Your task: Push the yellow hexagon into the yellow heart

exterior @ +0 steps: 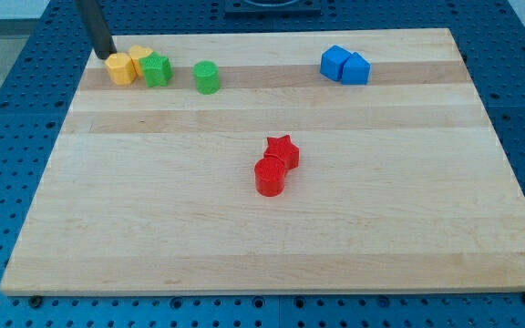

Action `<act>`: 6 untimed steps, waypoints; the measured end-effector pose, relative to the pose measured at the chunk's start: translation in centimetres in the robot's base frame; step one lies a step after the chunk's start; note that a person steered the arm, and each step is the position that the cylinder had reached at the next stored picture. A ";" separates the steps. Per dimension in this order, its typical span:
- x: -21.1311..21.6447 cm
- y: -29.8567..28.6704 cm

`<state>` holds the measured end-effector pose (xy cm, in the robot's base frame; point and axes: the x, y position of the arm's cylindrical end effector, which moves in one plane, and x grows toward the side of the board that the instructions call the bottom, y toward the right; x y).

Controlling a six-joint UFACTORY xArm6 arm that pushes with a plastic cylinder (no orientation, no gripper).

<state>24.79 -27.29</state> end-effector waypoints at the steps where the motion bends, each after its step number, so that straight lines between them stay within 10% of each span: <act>1: 2.1 -0.1; 6: 2.6 3.0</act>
